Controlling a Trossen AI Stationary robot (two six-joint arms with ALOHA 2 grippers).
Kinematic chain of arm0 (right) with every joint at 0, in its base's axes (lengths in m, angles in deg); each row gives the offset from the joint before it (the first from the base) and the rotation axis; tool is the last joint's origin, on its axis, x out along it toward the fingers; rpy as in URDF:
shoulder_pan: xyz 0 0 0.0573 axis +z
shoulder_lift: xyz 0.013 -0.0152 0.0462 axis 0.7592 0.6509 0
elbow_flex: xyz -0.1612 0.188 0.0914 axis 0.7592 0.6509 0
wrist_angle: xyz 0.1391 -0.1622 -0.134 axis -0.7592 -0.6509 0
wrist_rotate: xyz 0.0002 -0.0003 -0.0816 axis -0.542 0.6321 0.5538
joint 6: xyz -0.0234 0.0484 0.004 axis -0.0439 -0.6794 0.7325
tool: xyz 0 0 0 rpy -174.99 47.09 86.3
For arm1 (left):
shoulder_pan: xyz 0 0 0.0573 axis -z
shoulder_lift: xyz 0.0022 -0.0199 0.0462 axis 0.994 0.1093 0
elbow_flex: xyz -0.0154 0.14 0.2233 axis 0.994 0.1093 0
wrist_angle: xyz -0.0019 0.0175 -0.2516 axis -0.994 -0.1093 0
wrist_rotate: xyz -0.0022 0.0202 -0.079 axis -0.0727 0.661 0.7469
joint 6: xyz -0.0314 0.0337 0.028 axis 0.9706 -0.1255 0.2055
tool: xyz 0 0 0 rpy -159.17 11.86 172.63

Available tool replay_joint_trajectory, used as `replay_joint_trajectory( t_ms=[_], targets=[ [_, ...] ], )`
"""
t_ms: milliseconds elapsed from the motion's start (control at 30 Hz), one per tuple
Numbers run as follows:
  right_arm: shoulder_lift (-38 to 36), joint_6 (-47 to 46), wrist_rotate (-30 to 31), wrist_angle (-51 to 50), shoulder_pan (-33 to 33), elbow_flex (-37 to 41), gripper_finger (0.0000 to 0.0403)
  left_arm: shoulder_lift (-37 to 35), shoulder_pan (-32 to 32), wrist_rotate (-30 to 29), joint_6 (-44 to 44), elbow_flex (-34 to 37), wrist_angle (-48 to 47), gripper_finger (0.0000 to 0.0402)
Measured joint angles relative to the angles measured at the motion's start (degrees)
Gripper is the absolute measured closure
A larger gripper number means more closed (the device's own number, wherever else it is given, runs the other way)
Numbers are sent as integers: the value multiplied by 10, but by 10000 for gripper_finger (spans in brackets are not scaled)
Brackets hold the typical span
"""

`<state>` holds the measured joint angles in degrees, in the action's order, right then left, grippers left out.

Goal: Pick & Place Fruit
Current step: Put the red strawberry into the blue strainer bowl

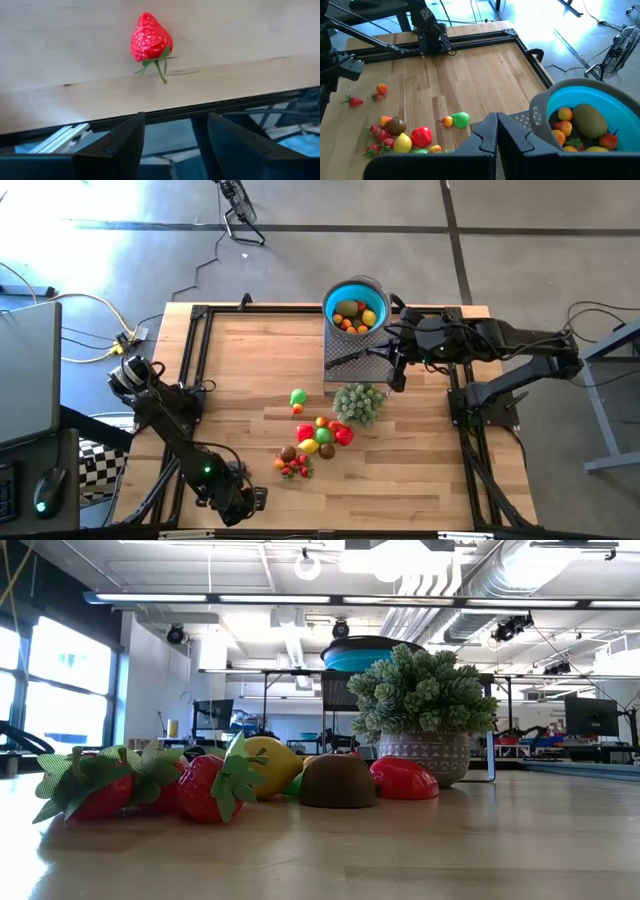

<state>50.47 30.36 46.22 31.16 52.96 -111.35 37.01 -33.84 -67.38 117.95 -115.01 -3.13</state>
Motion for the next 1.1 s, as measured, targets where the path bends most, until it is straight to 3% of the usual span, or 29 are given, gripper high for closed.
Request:
replay_joint_trajectory(
  t_ms=[200, 633, 1100],
  targets=[
    [0, 0, 0, 0, 0, 0, 401, 11, 0, -3, 53, 0, -7, 190],
    [0, 0, 0, 0, 0, 0, 401, 83, 0, -2, 54, 0, 29, 190],
    [0, 0, 0, 0, 0, 0, 401, 94, 0, -4, 60, 0, 24, 200]
  ],
)
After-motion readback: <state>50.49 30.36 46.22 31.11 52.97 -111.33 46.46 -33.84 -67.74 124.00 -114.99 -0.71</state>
